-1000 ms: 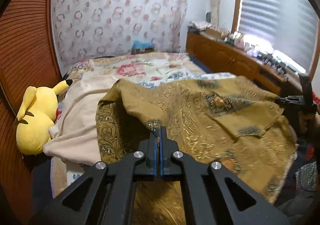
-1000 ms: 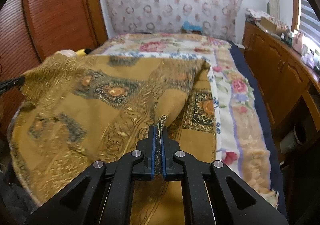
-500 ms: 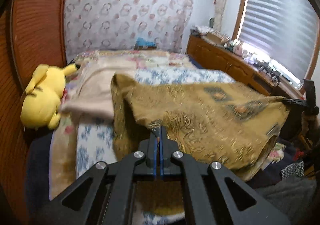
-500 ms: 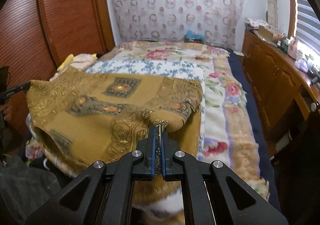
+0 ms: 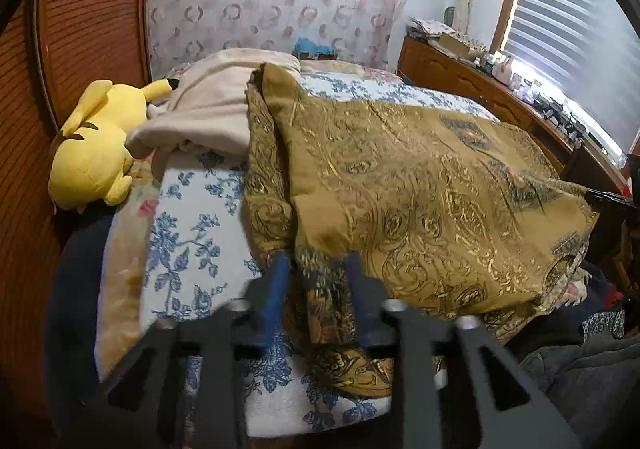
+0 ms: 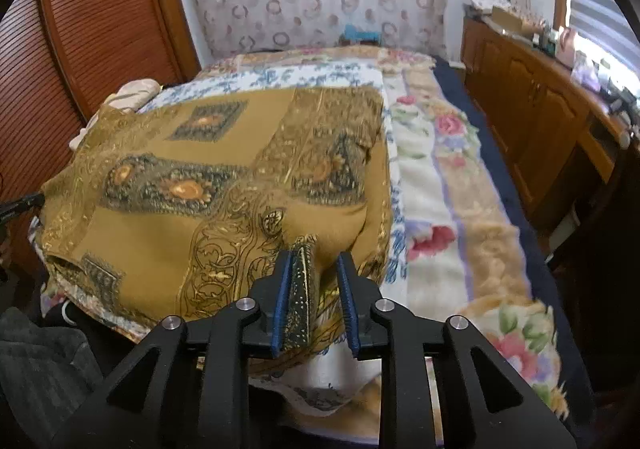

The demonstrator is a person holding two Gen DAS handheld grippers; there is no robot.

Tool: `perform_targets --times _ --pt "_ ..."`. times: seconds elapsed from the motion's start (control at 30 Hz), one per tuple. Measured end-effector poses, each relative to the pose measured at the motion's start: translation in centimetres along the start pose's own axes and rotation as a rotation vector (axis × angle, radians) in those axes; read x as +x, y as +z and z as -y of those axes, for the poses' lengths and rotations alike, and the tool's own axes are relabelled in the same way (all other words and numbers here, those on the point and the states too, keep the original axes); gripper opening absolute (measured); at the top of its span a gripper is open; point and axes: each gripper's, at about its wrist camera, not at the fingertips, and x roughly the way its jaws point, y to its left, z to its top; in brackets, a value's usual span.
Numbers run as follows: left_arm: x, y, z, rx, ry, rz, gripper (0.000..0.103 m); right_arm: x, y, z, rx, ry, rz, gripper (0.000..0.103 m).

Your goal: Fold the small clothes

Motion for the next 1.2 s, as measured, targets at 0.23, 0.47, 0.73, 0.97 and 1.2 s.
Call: perform_targets --times 0.23,0.47,0.73,0.97,1.2 --pt "-1.1 0.7 0.2 -0.004 0.001 0.043 0.061 -1.7 1.9 -2.2 -0.046 -0.042 0.103 0.056" --pt "1.1 0.3 -0.4 -0.023 0.04 -0.015 0.062 -0.5 2.9 -6.1 -0.09 0.055 0.121 0.062" --pt "2.7 -0.6 -1.2 -0.069 0.03 -0.05 0.062 4.1 2.6 -10.9 -0.168 0.138 0.074 0.063" --pt "3.1 -1.0 -1.4 -0.087 0.022 -0.04 0.062 7.4 2.2 -13.4 -0.211 0.163 0.022 0.063" --pt "3.0 -1.2 -1.8 -0.09 0.016 -0.021 0.062 9.0 0.9 -13.8 -0.223 0.138 0.006 0.064"
